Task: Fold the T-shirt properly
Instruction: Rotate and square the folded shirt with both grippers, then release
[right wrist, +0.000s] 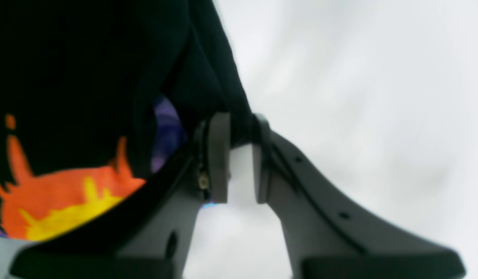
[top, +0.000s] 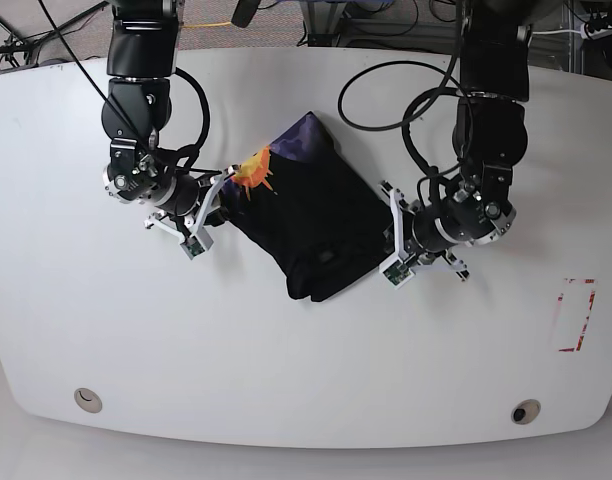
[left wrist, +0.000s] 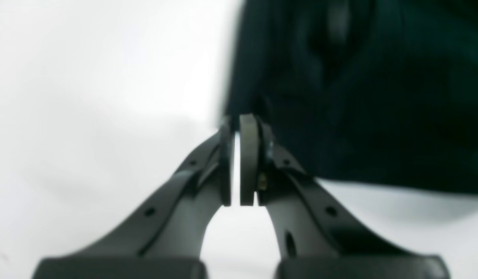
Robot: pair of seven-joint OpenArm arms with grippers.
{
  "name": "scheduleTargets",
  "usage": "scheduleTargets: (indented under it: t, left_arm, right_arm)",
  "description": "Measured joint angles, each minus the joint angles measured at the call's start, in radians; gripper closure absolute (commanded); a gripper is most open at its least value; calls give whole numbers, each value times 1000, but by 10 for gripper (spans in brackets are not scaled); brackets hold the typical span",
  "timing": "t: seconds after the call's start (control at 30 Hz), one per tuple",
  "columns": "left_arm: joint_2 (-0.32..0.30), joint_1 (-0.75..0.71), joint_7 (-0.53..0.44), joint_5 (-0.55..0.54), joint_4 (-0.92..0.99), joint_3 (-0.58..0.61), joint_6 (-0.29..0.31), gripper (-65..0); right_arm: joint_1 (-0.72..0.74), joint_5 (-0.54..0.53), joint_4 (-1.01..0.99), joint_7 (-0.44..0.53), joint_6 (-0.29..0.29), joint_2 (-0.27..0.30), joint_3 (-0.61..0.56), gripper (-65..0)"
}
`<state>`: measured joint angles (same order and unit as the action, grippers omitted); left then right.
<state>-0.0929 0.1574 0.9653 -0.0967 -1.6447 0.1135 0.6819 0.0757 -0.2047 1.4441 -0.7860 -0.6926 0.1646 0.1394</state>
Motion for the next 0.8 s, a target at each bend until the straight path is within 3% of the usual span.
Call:
scheduleTargets:
  t: [0.23,0.4,0.57,0.8]
  left_arm:
    - [38,-92,-35,-8,27,23,1,-11]
    - [31,-59,-119,4,154,20,0,-11]
    - [23,20,-145,4,260,18,0,-11]
    - [-5,38,-109,2,196,16,-4,-11]
  right_arm:
    - [-101,-14,69,18,1,3,0,-95]
    - [-150,0,129,15,9,-33,-50,-95]
    - [-217,-11,187,19,3,-63,-110,-95]
    - [-216,0,258,-105,0,-106,-139,-101]
